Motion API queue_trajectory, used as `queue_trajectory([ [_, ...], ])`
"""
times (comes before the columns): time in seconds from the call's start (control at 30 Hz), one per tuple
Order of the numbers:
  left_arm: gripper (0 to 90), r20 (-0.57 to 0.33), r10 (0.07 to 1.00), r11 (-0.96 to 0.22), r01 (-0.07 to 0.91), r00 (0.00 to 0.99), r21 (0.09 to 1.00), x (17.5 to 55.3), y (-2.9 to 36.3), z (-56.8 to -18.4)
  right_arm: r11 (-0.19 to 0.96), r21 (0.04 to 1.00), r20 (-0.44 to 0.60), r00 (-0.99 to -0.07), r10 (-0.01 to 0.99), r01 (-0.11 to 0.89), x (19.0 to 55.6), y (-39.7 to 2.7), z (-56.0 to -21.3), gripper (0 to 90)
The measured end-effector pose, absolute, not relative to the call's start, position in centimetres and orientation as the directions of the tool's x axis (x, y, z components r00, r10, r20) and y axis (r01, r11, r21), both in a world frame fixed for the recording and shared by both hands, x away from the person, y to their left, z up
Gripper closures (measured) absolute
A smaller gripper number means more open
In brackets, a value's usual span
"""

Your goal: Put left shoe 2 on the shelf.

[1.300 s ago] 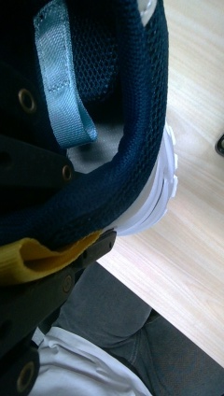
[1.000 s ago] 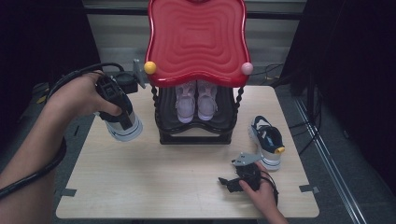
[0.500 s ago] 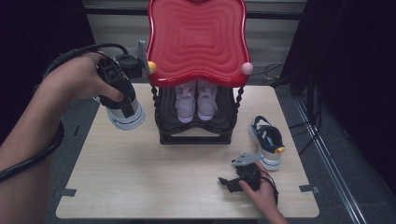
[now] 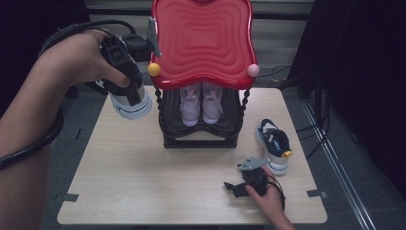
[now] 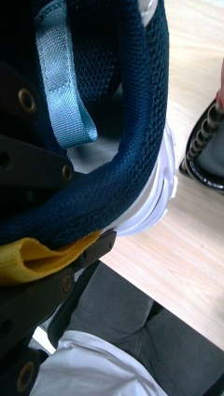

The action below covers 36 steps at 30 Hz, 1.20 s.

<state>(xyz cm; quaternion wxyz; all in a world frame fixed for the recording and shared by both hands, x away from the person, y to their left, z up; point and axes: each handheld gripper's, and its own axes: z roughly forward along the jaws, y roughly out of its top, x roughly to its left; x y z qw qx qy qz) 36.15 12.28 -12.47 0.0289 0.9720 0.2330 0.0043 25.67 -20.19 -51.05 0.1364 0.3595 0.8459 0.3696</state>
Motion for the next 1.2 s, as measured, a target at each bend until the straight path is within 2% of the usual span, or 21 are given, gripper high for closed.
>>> queue_trajectory([
  [0.37,77.3,0.067,0.431,-0.900,0.424,0.900,0.101,36.0,11.5,-10.0,0.468,0.723,0.035,-0.705,0.709,0.507,25.7,-20.2,-51.1,13.0],
  [1.2,77.5,0.234,0.272,-0.959,0.244,0.933,0.144,35.8,6.6,-7.3,0.469,0.723,0.035,-0.705,0.709,0.507,25.7,-20.2,-51.1,13.0],
])
